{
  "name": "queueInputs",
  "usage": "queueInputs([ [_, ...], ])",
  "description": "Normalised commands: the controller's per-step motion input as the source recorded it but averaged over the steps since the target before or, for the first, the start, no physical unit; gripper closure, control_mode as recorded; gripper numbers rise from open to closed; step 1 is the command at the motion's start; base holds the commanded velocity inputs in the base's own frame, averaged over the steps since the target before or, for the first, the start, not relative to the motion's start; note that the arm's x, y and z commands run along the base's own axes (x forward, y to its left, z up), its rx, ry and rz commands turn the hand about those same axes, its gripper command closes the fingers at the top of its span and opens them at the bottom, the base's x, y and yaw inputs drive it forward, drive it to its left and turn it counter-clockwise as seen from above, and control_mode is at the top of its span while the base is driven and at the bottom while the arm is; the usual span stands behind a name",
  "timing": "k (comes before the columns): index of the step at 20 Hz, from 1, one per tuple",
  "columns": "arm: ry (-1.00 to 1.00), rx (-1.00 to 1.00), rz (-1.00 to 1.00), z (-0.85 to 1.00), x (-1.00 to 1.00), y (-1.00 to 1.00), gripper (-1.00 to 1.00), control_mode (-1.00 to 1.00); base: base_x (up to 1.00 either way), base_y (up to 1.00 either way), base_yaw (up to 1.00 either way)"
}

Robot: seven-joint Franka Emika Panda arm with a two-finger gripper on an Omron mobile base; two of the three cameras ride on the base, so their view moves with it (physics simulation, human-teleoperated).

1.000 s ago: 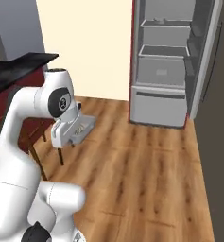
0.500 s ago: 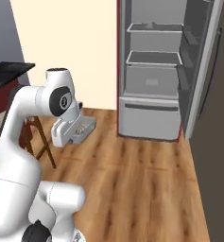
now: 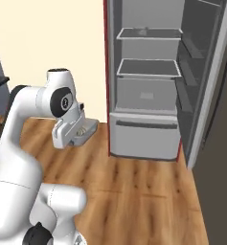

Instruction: Place two dumplings into each of the tupperware containers and then place the containers in the fridge.

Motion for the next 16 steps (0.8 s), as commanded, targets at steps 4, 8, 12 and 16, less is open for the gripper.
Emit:
queueInputs([
  [4, 0.0, 0.0, 0.0, 0.0, 0.0, 0.0, 1.0, 1.0, 1.0, -0.22, -0.02],
  [8, 0.0, 0.0, 0.0, 0.0, 0.0, 0.0, 1.0, 1.0, 1.0, -0.36, 0.0],
  [12, 0.0, 0.0, 0.0, 0.0, 0.0, 0.0, 1.0, 1.0, 1.0, -0.47, 0.01],
  [16, 0.0, 0.0, 0.0, 0.0, 0.0, 0.0, 1.0, 1.0, 0.84, -0.48, 0.16],
])
